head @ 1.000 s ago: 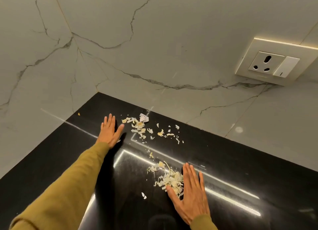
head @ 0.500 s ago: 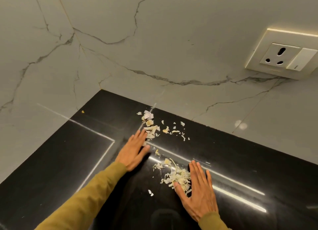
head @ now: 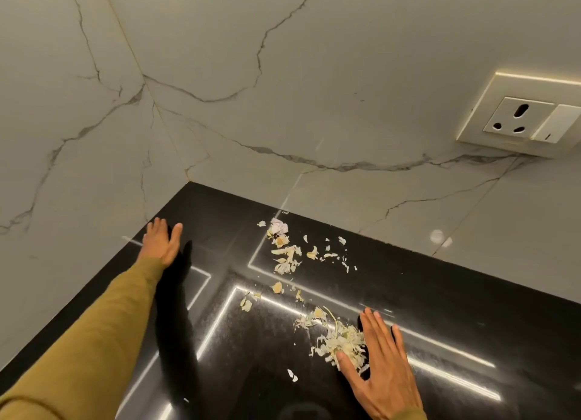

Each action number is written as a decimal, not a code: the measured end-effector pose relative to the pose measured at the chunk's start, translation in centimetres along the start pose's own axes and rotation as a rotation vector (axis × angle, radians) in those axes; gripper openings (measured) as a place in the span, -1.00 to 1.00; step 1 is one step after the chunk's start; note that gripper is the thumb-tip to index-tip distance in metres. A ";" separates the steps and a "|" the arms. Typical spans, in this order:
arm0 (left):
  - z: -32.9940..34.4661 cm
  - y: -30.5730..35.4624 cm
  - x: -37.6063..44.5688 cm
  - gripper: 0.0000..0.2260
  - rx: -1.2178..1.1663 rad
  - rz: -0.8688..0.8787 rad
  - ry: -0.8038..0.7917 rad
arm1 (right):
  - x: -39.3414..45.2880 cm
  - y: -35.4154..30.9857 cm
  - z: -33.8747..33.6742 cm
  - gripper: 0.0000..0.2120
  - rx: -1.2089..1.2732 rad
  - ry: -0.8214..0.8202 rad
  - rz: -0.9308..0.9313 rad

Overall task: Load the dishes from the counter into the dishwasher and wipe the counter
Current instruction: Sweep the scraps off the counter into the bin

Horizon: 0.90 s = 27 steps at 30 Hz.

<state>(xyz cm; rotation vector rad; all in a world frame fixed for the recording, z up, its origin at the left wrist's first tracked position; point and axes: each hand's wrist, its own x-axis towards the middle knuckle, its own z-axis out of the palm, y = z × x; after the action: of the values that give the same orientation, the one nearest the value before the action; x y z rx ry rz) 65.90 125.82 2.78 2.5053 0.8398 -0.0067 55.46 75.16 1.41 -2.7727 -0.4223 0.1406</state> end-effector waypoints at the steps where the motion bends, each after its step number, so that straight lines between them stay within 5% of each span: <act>1: -0.1 -0.4 0.7 -0.37 0.012 -0.010 -0.001 | 0.0 0.0 0.0 -0.15 0.000 -0.005 0.005; 6: -0.2 -0.4 1.0 -0.38 0.026 0.001 0.002 | -0.1 -0.1 0.0 -0.18 -0.002 0.006 0.016; 14: 5.0 7.0 -6.4 -0.39 0.052 0.346 -0.088 | -0.2 -0.4 -0.6 -0.16 -0.019 -0.027 0.033; 27: 11.6 13.3 -27.2 -0.40 0.023 0.561 -0.271 | -0.4 -0.4 -0.9 -0.19 0.025 -0.049 0.017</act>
<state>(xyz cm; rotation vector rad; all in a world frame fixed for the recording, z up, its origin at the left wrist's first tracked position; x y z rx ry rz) 53.16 95.99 2.84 2.5971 0.0180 -0.1622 55.12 75.08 2.41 -2.7537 -0.4062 0.2170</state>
